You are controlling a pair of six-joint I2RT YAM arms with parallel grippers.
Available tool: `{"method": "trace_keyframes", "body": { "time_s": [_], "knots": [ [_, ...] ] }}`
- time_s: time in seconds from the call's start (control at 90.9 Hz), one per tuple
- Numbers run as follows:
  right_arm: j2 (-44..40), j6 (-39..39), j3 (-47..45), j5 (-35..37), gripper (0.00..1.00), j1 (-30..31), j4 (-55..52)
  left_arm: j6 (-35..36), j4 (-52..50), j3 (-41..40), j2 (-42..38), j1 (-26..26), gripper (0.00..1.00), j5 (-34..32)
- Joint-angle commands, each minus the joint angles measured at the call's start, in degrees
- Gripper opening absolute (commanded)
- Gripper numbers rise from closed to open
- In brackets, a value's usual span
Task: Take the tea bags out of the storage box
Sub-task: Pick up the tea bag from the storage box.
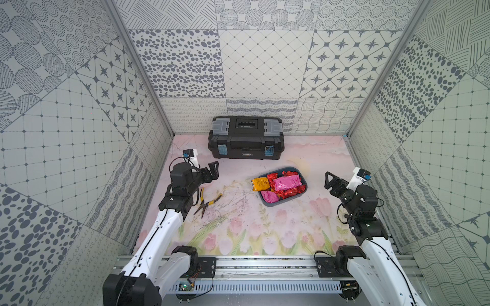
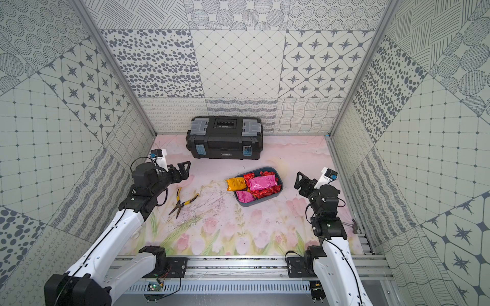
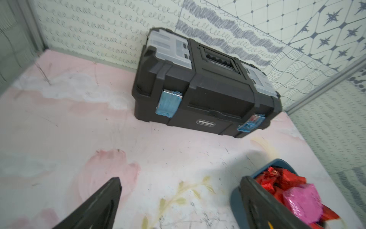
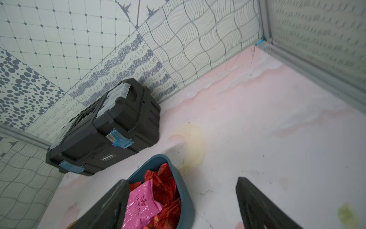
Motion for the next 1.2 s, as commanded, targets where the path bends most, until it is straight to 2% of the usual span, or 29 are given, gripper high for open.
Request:
{"method": "trace_keyframes", "body": {
  "time_s": [0.0,0.231,0.462,0.649,0.803,1.189],
  "knots": [
    [1.6,4.7,4.3,-3.8,0.87,4.1,-8.1,-16.5,-13.6,0.7,-2.5,-5.1,0.98,8.1],
    [8.4,2.0,11.1,4.4,0.85,20.5,-12.2,-24.3,-14.0,-0.9,0.2,-13.6,0.99,8.2],
    [15.0,-0.5,13.7,9.2,0.83,29.7,-11.8,-29.0,-8.8,1.9,8.8,-21.2,0.98,9.6],
    [19.0,-3.2,13.8,9.9,0.81,32.0,-8.6,-29.3,-5.8,5.9,17.0,-26.0,0.98,7.7],
    [19.5,-4.0,14.1,10.4,0.8,32.3,-7.2,-27.5,-9.9,11.6,24.8,-27.8,0.97,5.0],
    [18.2,-4.4,12.2,12.1,0.78,32.4,-4.9,-26.5,-6.4,17.8,36.0,-28.1,0.78,5.8]
  ]
}}
